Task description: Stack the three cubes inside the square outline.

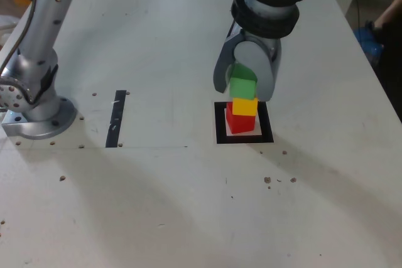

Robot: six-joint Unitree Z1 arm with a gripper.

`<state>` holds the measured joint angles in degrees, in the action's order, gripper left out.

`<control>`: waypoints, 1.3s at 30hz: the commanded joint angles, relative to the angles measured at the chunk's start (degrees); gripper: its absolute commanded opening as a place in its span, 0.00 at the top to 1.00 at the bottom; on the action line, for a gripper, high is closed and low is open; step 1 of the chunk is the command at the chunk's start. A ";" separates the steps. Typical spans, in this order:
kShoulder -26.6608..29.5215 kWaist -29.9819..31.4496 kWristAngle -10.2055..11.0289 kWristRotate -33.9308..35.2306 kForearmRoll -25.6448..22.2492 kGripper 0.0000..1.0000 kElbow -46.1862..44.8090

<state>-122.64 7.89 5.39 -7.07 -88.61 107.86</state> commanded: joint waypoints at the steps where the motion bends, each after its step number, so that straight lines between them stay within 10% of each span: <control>1: 0.19 0.02 0.09 -0.12 -0.73 0.12 0.17; 15: 13.34 1.04 0.93 0.21 -3.77 0.01 -1.55; 29: 33.84 -6.06 3.83 1.23 -0.09 0.01 -33.45; 39: 35.02 -5.40 -2.11 3.31 12.64 0.01 -51.54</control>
<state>-87.90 1.95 4.10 -4.09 -77.56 60.59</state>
